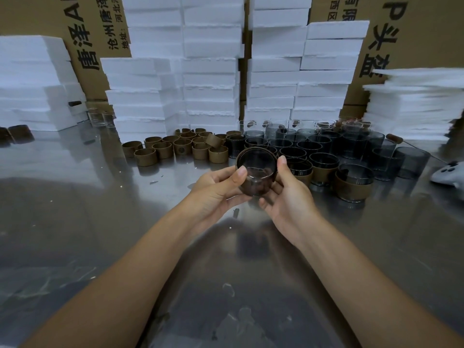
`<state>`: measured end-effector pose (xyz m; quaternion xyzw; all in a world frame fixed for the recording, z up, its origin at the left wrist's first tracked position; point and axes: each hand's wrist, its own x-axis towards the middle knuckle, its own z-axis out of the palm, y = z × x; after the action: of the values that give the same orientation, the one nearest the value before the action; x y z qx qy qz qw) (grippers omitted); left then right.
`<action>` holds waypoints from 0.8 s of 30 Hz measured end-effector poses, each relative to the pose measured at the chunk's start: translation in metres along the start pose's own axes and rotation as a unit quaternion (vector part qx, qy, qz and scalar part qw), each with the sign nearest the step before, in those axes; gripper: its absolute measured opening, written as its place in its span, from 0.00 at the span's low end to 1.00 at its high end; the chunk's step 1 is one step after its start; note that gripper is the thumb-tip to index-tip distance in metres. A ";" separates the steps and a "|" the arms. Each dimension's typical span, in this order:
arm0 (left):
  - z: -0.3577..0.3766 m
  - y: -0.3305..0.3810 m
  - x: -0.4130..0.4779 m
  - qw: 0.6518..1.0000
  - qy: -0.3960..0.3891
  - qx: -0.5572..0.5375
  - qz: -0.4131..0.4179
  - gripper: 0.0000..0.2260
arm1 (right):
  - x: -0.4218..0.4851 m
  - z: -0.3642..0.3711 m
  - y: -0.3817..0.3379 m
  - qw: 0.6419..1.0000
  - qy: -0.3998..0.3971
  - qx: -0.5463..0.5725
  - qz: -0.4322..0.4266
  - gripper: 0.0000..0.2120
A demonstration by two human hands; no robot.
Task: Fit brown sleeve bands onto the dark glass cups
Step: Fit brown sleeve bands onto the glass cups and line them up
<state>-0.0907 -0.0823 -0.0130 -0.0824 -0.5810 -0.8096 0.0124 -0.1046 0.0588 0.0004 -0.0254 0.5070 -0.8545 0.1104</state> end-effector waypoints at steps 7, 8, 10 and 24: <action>0.000 -0.001 0.001 1.000 0.013 -0.003 0.018 0.43 | -0.001 0.002 -0.005 0.998 -0.012 0.059 0.025 0.13; 0.000 -0.002 0.002 1.000 0.014 -0.006 0.021 0.43 | -0.001 0.002 -0.006 0.998 -0.013 0.063 0.029 0.13; 0.000 -0.002 0.003 1.000 0.012 -0.006 0.025 0.42 | -0.001 0.002 -0.006 0.997 -0.015 0.068 0.036 0.13; -0.008 0.007 0.002 0.999 0.014 -0.014 0.050 0.17 | -0.002 0.005 0.004 0.987 0.007 -0.123 0.100 0.20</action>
<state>-0.0928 -0.0922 -0.0084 -0.0999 -0.5645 -0.8172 0.0598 -0.1017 0.0532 -0.0007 0.0179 0.6092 -0.7702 0.1879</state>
